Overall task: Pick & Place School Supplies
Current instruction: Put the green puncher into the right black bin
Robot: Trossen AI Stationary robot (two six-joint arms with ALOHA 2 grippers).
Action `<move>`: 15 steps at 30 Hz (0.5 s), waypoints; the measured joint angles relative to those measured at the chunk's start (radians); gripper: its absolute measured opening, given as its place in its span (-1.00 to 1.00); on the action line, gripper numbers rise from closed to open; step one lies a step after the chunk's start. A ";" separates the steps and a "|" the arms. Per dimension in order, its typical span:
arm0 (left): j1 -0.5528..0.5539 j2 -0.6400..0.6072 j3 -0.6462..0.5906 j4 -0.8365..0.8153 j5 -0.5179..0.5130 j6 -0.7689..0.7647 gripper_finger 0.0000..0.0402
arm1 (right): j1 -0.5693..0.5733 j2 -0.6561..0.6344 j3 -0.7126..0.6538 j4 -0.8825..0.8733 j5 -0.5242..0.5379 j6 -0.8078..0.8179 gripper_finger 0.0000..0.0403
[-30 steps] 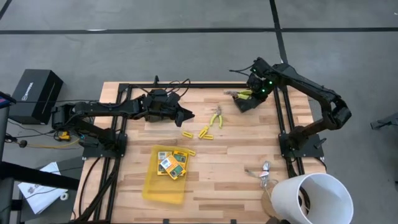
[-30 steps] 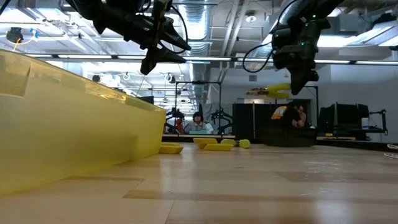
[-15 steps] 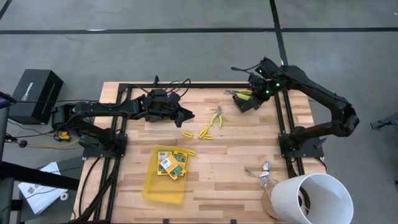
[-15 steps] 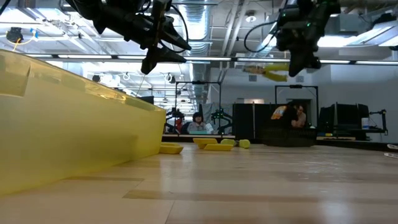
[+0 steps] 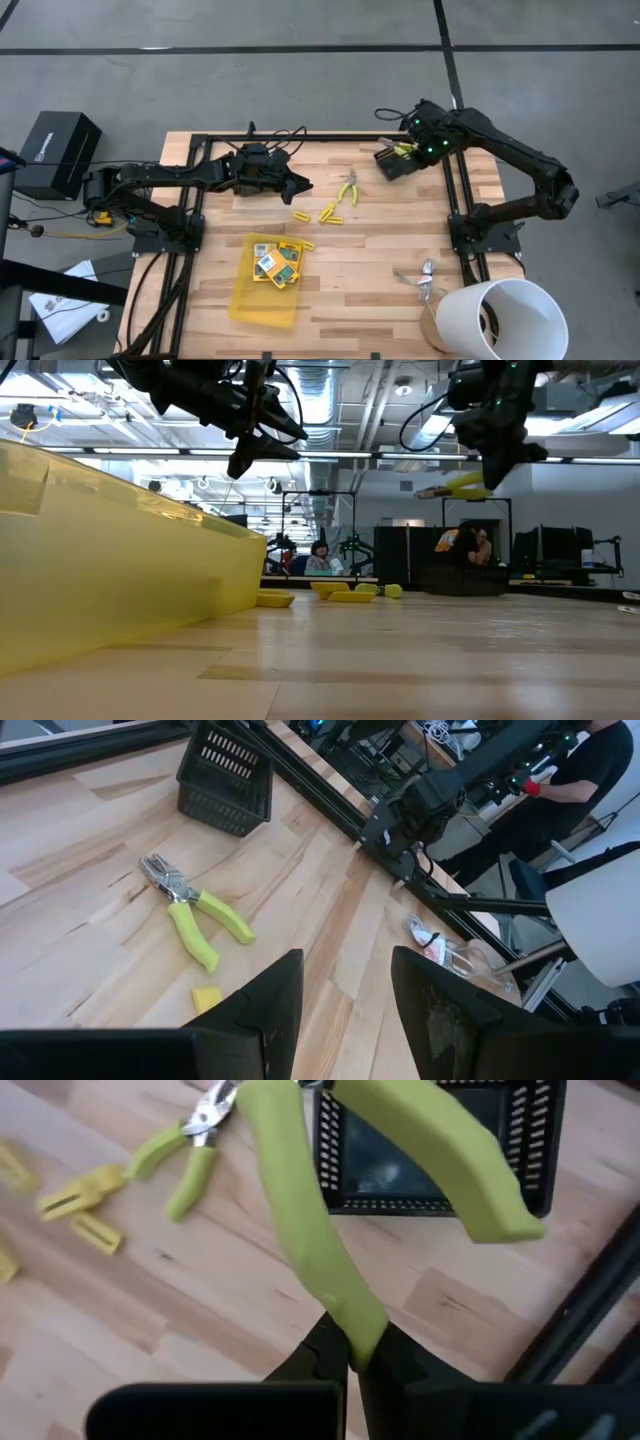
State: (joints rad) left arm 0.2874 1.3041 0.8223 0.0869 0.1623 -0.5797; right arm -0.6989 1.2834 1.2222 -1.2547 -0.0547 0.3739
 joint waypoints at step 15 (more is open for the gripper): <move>-0.005 0.000 0.000 0.007 0.028 0.003 -0.26 | 0.100 0.111 -0.001 0.010 0.109 0.397 -1.00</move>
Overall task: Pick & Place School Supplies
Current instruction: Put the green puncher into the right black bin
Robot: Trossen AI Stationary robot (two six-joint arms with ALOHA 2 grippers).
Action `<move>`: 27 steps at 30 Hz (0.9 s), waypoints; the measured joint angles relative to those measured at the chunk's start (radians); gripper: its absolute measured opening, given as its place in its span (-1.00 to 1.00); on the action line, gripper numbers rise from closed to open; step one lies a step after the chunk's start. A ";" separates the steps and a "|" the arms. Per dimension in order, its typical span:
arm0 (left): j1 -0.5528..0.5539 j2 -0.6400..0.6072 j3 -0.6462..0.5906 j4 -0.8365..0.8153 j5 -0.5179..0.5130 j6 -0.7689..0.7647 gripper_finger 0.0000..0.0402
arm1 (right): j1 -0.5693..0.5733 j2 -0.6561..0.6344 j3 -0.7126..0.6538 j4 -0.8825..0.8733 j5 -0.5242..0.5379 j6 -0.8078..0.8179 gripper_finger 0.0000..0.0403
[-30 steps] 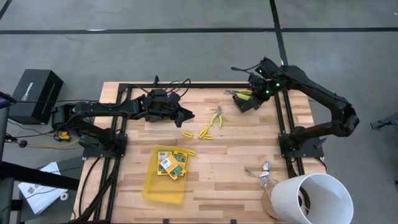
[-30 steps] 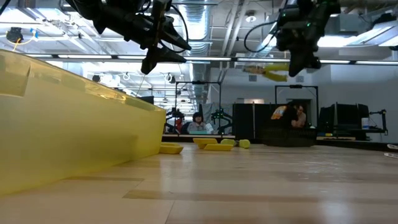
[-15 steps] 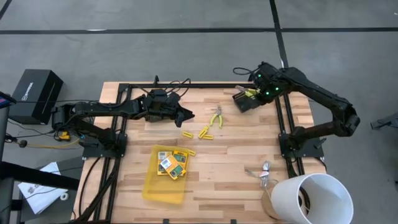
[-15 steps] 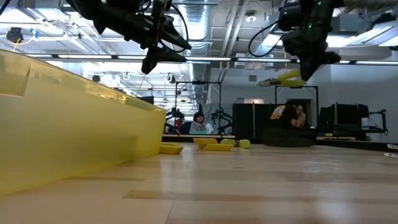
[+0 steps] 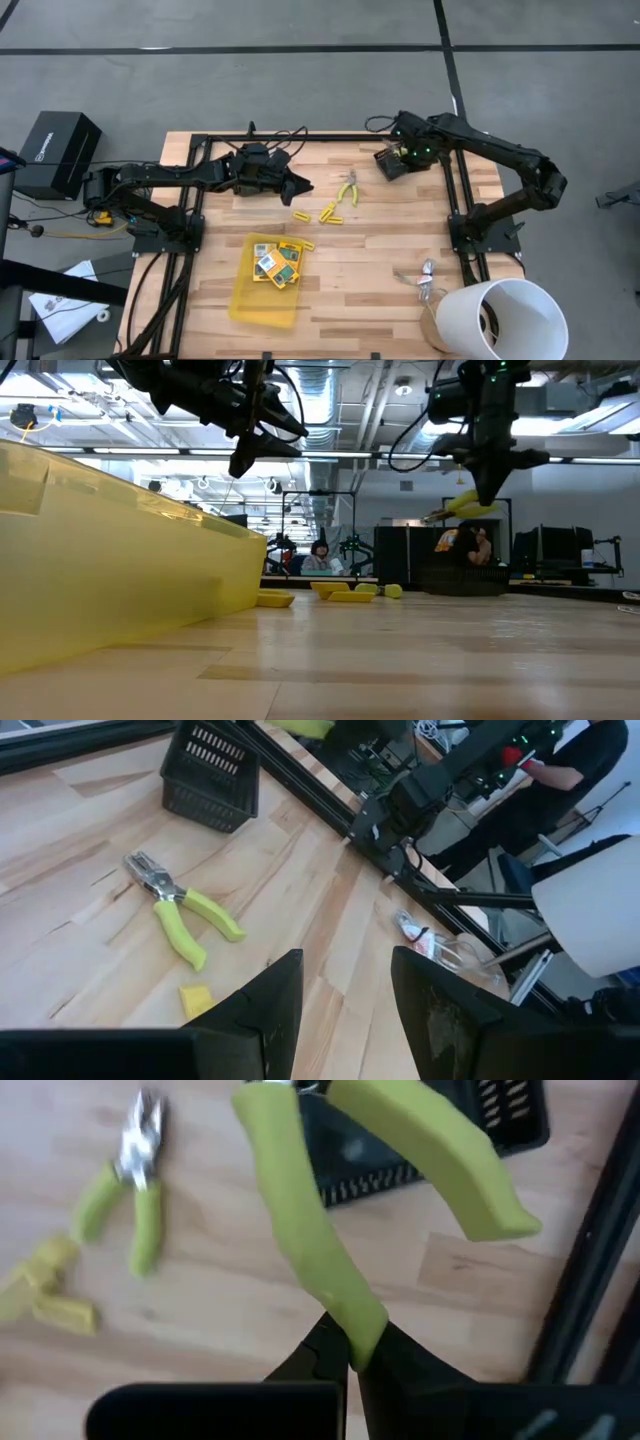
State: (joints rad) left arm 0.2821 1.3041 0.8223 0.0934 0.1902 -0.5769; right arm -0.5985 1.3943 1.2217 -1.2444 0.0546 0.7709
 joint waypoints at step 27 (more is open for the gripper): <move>0.000 0.000 0.000 0.000 0.177 0.048 -0.26 | 0.355 -0.032 -0.477 1.205 0.654 1.057 -1.00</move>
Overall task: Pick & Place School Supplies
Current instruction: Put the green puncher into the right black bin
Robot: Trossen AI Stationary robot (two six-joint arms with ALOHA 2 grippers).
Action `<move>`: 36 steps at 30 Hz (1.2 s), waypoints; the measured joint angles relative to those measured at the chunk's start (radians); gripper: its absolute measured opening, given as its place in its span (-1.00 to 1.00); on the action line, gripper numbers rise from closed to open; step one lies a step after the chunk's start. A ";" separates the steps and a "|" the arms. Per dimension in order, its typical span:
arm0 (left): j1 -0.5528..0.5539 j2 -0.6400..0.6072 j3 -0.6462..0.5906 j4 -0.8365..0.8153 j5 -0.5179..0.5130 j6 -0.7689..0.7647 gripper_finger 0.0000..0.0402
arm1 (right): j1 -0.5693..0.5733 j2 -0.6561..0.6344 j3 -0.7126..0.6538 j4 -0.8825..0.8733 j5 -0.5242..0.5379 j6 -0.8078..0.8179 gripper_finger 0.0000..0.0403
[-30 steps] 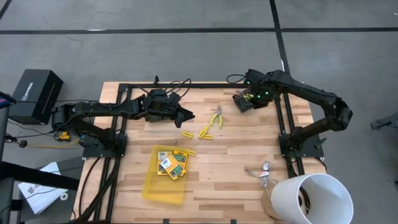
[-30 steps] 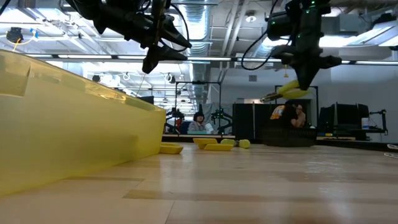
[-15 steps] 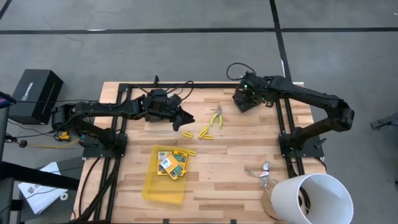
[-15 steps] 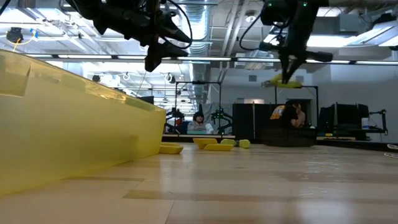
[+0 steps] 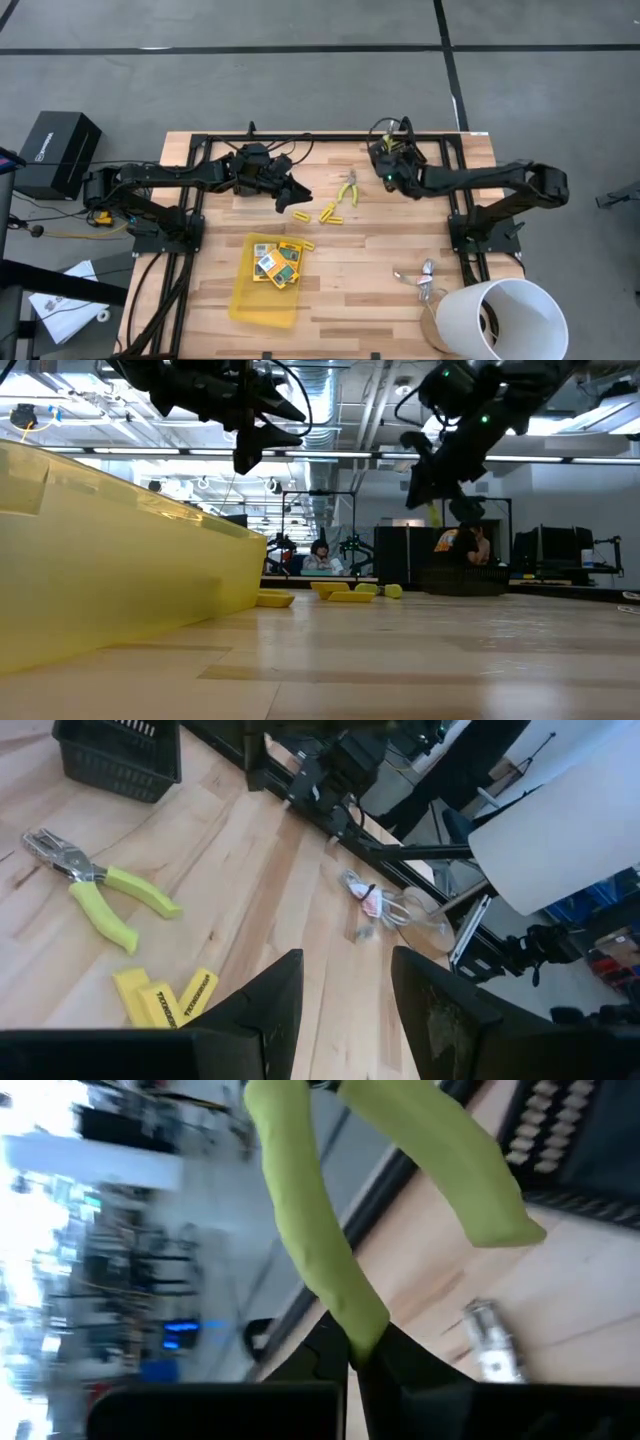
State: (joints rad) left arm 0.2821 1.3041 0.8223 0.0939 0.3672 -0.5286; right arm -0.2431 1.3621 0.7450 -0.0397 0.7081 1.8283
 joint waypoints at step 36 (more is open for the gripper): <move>0.005 0.000 0.000 -0.007 0.116 -0.106 -0.26 | -0.006 0.418 -0.088 0.818 0.229 0.238 -1.00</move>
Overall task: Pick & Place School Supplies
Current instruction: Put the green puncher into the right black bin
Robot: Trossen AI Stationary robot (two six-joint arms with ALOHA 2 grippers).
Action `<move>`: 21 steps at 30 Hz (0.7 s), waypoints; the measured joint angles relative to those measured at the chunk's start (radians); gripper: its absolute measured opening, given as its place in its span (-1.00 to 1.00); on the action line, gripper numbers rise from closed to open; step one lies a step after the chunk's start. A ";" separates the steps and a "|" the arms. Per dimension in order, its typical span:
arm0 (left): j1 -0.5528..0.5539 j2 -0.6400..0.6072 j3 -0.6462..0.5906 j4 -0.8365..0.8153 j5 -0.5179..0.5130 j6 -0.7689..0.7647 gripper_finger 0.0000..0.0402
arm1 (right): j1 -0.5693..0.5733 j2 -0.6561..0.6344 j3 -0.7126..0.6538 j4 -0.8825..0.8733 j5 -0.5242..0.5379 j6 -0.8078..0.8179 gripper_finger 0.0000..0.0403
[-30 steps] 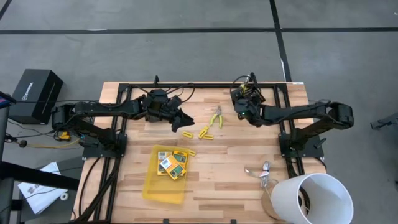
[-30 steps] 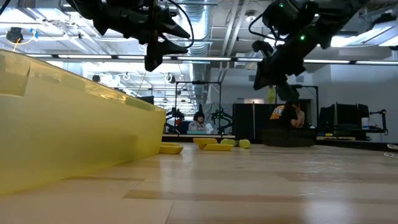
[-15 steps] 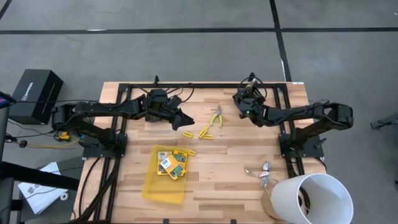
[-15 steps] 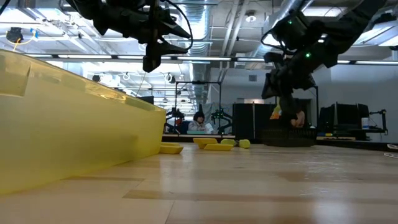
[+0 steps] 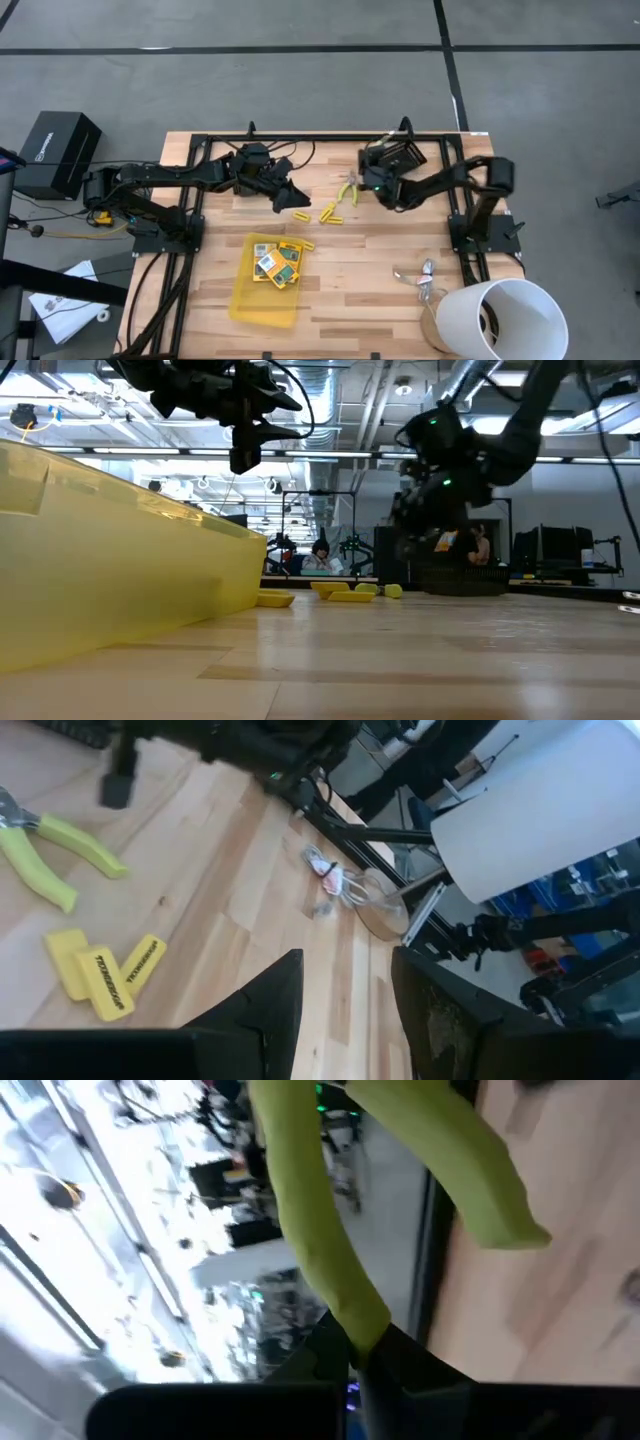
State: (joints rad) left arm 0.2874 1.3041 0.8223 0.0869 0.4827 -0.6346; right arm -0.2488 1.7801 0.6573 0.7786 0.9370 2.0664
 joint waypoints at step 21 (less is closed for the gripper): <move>0.000 0.000 0.000 -0.001 0.048 0.001 -0.26 | 0.041 0.030 0.027 0.110 0.290 -0.003 -1.00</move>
State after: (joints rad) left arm 0.2874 1.3041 0.8223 0.0860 0.5308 -0.6334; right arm -0.2082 1.8104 0.6844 0.8891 1.2269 2.0631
